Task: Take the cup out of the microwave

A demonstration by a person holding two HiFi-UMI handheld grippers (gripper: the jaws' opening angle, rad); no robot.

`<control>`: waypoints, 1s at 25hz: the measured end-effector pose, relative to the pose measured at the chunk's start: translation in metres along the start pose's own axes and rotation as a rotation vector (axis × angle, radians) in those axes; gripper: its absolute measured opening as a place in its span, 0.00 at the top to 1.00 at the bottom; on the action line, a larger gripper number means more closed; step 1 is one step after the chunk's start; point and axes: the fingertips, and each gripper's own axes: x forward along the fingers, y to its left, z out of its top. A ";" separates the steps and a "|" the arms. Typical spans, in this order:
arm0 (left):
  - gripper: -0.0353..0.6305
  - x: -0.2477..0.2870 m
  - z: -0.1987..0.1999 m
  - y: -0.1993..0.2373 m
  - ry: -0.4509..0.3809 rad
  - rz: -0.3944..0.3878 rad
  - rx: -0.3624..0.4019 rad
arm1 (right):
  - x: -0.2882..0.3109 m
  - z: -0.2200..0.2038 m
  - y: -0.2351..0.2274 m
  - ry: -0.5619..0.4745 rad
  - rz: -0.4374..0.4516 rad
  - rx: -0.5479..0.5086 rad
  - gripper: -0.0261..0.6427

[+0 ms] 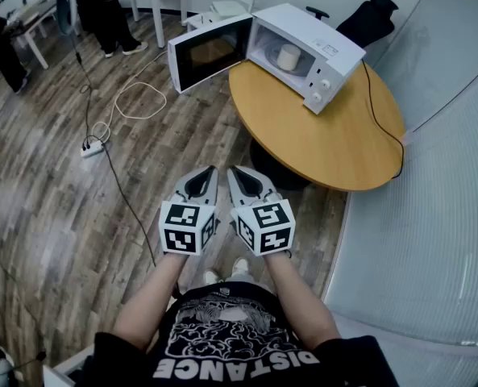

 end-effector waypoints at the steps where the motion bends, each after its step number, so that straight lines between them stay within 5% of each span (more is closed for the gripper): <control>1: 0.93 -0.001 0.000 0.001 0.001 -0.003 0.001 | 0.001 0.000 0.001 -0.001 -0.004 0.005 0.94; 15: 0.93 0.011 0.004 0.005 -0.004 -0.037 0.005 | 0.009 0.003 -0.003 -0.012 -0.033 0.014 0.94; 25: 0.93 0.072 0.012 0.010 0.017 -0.037 0.013 | 0.041 0.004 -0.057 -0.017 -0.042 0.048 0.94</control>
